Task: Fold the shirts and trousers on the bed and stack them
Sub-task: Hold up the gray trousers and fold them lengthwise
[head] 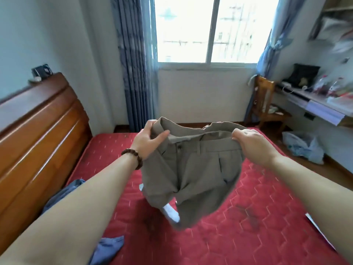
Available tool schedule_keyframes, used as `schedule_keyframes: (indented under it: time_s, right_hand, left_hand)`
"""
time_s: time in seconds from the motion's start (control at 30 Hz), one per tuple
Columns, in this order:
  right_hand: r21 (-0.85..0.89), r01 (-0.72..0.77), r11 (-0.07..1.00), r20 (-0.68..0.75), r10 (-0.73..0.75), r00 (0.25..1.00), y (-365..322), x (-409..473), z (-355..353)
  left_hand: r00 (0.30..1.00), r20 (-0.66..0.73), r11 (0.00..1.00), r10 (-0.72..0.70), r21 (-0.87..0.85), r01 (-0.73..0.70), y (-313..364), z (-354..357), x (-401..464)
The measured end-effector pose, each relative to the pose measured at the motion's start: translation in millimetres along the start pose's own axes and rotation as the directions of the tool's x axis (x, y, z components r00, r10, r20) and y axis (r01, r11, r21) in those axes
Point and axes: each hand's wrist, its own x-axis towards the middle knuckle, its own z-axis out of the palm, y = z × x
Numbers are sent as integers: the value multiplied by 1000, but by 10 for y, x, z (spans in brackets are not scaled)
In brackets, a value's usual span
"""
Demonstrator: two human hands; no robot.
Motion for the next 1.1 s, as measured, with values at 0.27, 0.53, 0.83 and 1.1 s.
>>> schedule_keyframes:
  time_s: [0.27,0.53,0.83,1.1]
  right_hand:
    - [-151,437,887,-26,-445,895,939,-66,-973]
    - [-102,218,971,-247,-237,940,1506,-54,-1375]
    - [264,69,962,-187,-19,982,1580,-74,-1672]
    - [94,121,988,90,-130,988,1610,-136,-1976]
  left_hand:
    - [916,-396,994,73,104,-35,960,317,-174]
    - [888,-445,982,116,184,-36,1526,143,-347]
    - [950,0,824,313,497,-272,1918,40,-657]
    - [941,237,603,241,723,-337,2080,-95,-826]
